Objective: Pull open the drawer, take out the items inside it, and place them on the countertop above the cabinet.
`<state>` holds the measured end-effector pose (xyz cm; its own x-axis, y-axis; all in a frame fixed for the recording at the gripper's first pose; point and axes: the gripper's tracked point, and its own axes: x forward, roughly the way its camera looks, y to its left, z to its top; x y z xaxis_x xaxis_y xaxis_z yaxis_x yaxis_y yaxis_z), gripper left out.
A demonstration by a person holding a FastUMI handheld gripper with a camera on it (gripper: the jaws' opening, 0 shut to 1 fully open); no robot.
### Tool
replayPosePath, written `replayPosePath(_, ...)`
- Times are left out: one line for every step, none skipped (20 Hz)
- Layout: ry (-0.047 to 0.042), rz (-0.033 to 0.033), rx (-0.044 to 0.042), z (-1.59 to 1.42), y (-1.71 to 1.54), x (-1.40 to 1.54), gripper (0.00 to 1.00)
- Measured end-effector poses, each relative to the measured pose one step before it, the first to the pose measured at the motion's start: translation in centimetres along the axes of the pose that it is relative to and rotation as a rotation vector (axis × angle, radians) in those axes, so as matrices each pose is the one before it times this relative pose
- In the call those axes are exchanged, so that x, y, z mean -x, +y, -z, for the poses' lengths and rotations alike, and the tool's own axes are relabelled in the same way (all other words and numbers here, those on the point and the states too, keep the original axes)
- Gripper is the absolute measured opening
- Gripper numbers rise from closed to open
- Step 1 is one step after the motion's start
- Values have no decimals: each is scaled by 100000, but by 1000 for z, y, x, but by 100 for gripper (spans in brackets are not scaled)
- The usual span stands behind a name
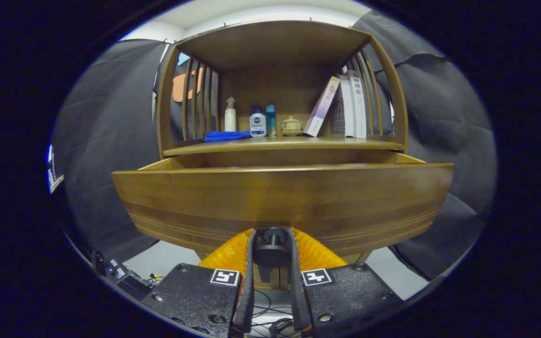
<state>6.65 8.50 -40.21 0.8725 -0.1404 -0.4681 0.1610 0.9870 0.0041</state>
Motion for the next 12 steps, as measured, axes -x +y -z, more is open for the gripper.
replayPosePath(-637,-58,884,55,-26,438,35)
replayPosePath(134,-374,123,198,1,414,35)
replayPosePath(207,-425,-484,241,19,472,35)
replayPosePath(-30,-689,-326,124,-3,419,35)
replayPosePath(-126,-358,95,182,20,280,35)
replayPosePath(333,-81,287,116,-30,366,35)
replayPosePath(154,-223,-76,193,37,253,35)
replayPosePath(57,-438,18,104,26,313,35)
replayPosePath(-97,-358,386,154,34,287,35)
replayPosePath(-104,-582,612,75,70,257,35)
replayPosePath(258,-791,1035,70,127,108,35)
replayPosePath(838,-553,225,-29,3,2,35)
